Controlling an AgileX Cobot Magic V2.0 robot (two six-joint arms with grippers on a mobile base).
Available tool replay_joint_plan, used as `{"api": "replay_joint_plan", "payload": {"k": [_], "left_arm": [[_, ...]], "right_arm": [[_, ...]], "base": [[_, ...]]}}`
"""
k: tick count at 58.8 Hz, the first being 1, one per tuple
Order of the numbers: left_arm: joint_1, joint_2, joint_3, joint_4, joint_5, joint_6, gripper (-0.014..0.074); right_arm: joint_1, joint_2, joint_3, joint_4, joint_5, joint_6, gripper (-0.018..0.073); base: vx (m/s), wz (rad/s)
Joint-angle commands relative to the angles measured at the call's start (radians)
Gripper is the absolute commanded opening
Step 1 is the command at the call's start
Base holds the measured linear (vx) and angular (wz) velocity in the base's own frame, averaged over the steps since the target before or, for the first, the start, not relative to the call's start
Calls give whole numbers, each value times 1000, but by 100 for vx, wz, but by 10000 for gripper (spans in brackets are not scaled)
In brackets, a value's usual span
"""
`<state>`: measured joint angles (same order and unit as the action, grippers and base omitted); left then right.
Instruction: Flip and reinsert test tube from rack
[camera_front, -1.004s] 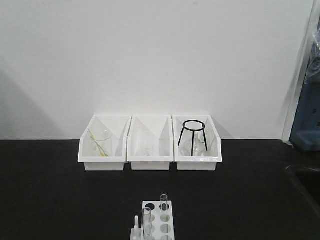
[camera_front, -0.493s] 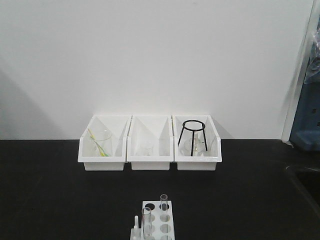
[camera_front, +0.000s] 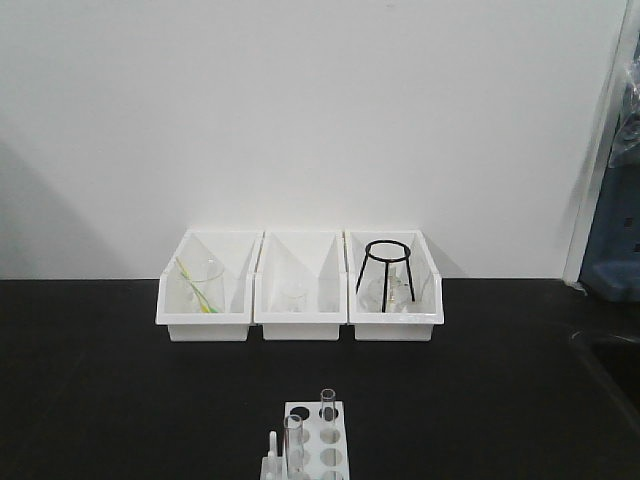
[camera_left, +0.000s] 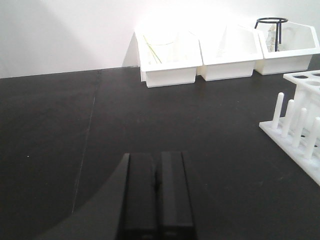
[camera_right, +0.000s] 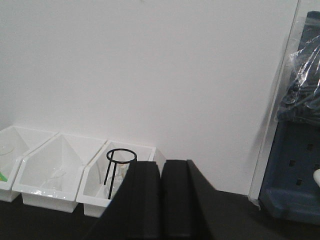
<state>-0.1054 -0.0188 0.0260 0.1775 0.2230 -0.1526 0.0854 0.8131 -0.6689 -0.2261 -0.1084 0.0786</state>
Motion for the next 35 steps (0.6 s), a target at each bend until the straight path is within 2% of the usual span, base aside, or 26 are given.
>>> {"api": "replay_joint_plan", "payload": {"k": [1,7,21,27,35], "left_arm": [[0,-8,-4,-5,-79,-9,-6],[0,-8,-4,-5,-79,-9,-6],[0,-8,-4,-5,-79,-9,-6],[0,-8,-4,-5,-79,-9,-6],[0,-8,-4,-5,-79,-9,-6]], "right_arm": [[-3,-4,-40,-10,-97,-10,79],[-3,-4,-40,-10,-90,-10,168],[-3,-4,-40,-10,-90,-7,538],[-3,-4,-40,-9,-99,-6,622],[-3,-4,-39,3,-137,73,633]], "base": [[0,0],[0,0],[0,0],[0,0],[0,0]]}}
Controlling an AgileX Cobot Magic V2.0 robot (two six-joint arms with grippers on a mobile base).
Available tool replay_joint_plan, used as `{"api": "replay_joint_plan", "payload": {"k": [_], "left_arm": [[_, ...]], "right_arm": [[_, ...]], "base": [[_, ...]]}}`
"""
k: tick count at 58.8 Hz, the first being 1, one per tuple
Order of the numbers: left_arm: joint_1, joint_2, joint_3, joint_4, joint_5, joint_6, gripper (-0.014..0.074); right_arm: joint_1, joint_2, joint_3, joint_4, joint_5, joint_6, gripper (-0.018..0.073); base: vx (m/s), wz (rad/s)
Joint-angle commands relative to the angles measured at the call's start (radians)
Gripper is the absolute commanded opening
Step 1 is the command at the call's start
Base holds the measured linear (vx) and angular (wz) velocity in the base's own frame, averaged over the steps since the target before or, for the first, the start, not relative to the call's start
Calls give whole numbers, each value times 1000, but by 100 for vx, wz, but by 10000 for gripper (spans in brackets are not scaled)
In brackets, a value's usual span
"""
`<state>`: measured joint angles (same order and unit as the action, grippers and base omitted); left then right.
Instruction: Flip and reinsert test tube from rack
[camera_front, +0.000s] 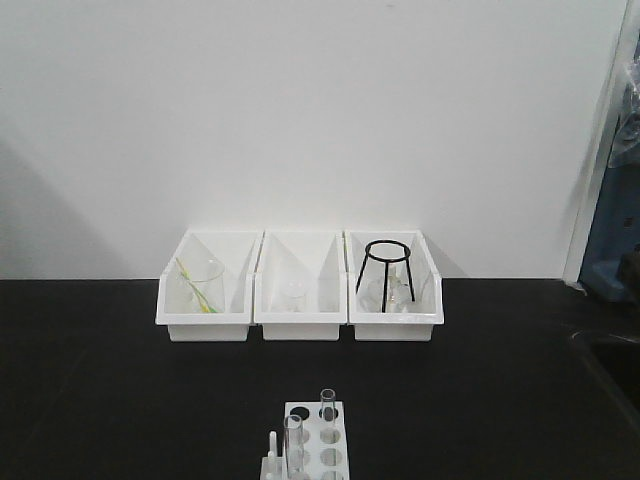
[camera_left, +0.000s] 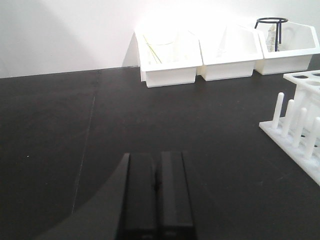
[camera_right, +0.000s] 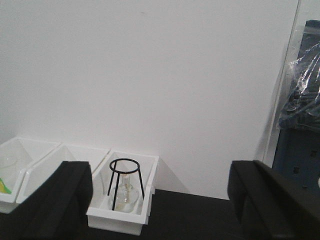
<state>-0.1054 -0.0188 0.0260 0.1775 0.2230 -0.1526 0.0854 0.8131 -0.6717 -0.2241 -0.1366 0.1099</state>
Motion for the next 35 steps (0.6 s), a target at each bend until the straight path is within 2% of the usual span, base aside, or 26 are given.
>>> {"api": "replay_joint_plan", "payload": {"k": [1,5,10,19,25,30,35], "left_arm": [[0,-8,-4,-5,-79,-9,-6],[0,-8,-4,-5,-79,-9,-6],[0,-8,-4,-5,-79,-9,-6],[0,-8,-4,-5,-79,-9,-6],[0,-8,-4,-5,-79,-9,-6],[0,-8,-4,-5,-79,-9,-6],[0,-8,-4,-5,-79,-9,-6]], "right_arm": [[-2,-1,-33,-1,-113,51,631],[6,5,-22,-25,-115,99,613],[61,21,2,-80,-115,151,580],[247,102,69,-198,-160,201,531],[381,186,110,-236,-257,206,519],[463,287,120,-257,-361,194,519],[496,378,120,-259,-459,194,519]], "base": [[0,0],[0,0],[0,0],[0,0],[0,0],[0,0],[0,0]]}}
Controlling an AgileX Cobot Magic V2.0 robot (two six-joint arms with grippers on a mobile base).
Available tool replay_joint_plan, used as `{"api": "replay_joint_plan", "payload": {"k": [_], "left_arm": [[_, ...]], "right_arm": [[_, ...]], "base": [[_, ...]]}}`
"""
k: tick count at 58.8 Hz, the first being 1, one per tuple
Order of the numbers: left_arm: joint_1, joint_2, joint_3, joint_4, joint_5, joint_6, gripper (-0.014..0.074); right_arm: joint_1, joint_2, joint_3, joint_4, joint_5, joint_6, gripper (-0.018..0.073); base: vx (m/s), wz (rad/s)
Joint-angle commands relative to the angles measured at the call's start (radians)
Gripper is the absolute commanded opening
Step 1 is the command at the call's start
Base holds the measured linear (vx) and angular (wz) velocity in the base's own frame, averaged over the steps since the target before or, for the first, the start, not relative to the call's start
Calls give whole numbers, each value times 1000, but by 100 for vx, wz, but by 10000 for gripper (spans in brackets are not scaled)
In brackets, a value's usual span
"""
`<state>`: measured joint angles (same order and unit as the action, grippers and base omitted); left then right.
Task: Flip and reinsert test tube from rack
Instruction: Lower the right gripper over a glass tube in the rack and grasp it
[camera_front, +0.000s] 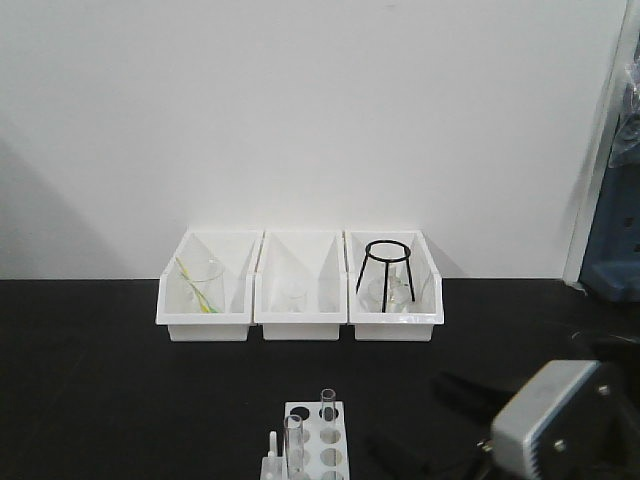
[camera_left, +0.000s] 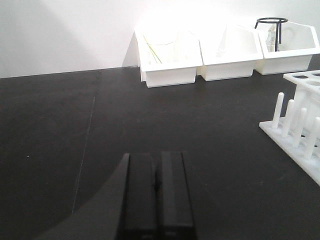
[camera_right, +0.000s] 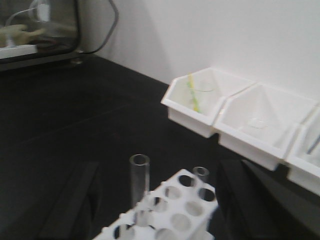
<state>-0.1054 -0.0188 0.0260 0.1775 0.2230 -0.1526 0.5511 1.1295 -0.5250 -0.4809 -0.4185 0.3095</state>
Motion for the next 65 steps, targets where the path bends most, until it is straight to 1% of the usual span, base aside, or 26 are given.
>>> {"api": "replay_joint_plan", "payload": {"k": [1,10,19,30,36,44,50,55,60,65], "left_arm": [[0,-8,-4,-5,-79,-9,-6],[0,-8,-4,-5,-79,-9,-6],[0,-8,-4,-5,-79,-9,-6],[0,-8,-4,-5,-79,-9,-6],[0,-8,-4,-5,-79,-9,-6],[0,-8,-4,-5,-79,-9,-6],[0,-8,-4,-5,-79,-9,-6],[0,-8,-4,-5,-79,-9,-6],[0,-8,-4,-5,-79,-9,-6],[0,-8,-4,-5,-79,-9,-6]], "right_arm": [[33,76,-27,-2,-192,-5,519],[37,232,-38,-2,-333,-5,519],[37,362,-103,-20,-388,-7,519],[37,494,-200,-25,-393,-11,519],[37,545,-240,-25,-393,-47,519],[37,580,-271,-4,-394,-74,519],[37,583,-274,39,-399,-110,511],[35,583,-274,82,-405,-141,495],[35,583,-274,116,-412,-168,457],[35,583,-274,131,-412,-171,385]], "base": [[0,0],[0,0],[0,0],[0,0],[0,0],[0,0],[0,0],[0,0],[0,0],[0,0]]}}
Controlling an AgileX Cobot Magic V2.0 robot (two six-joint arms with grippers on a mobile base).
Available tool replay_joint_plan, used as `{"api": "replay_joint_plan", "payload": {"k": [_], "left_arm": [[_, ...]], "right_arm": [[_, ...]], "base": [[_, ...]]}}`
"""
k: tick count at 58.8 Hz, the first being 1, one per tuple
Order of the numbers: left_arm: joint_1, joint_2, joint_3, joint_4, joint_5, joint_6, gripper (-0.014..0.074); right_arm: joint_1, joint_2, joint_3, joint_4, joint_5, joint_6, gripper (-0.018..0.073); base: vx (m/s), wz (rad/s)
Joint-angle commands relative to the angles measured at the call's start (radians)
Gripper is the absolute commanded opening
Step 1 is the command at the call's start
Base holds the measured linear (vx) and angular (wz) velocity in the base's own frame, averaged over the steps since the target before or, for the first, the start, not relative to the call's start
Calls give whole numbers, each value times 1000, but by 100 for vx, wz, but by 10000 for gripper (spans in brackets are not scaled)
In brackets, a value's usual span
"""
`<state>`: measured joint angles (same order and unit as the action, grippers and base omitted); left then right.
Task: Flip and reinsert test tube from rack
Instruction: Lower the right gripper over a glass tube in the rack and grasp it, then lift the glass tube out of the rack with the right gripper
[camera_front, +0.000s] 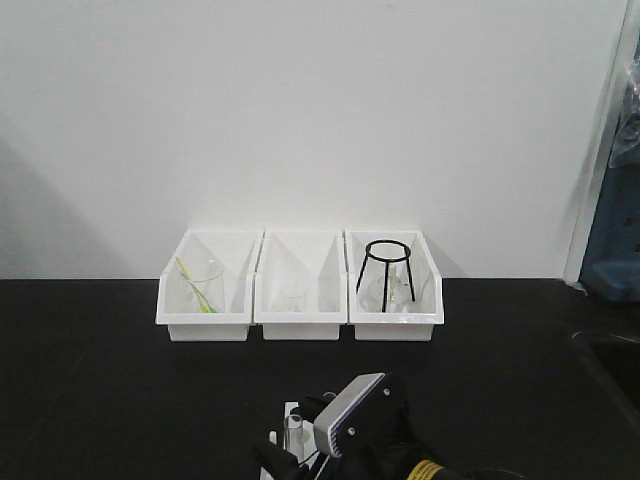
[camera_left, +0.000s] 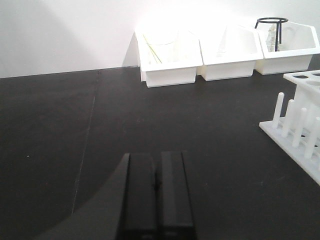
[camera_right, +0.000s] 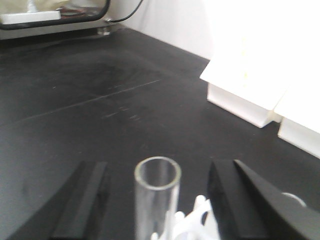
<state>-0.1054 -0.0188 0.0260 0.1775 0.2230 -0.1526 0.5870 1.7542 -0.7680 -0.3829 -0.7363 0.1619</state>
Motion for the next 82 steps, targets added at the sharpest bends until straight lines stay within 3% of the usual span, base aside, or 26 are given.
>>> {"api": "replay_joint_plan", "payload": {"k": [1,19,38,60,67,78,82], "left_arm": [[0,-8,-4,-5,-79,-9,-6],[0,-8,-4,-5,-79,-9,-6],[0,-8,-4,-5,-79,-9,-6],[0,-8,-4,-5,-79,-9,-6],[0,-8,-4,-5,-79,-9,-6],[0,-8,-4,-5,-79,-9,-6],[0,-8,-4,-5,-79,-9,-6]], "right_arm": [[-1,-41,-31,33,-95,-23,370],[-1,-41,-31,33,-95,-23,-17],[-1,-99,-72,33,-52,-21,-16],[-1,-333,-337,19,319,-20,-13],[-1,-358,-387,-129,406,-128,-11],[-1,-370,-405,-678,601,-605,-11],[-1,-370,-402,-825,682,-676,-8]], "base": [[0,0],[0,0],[0,0],[0,0],[0,0],[0,0],[0,0]]}}
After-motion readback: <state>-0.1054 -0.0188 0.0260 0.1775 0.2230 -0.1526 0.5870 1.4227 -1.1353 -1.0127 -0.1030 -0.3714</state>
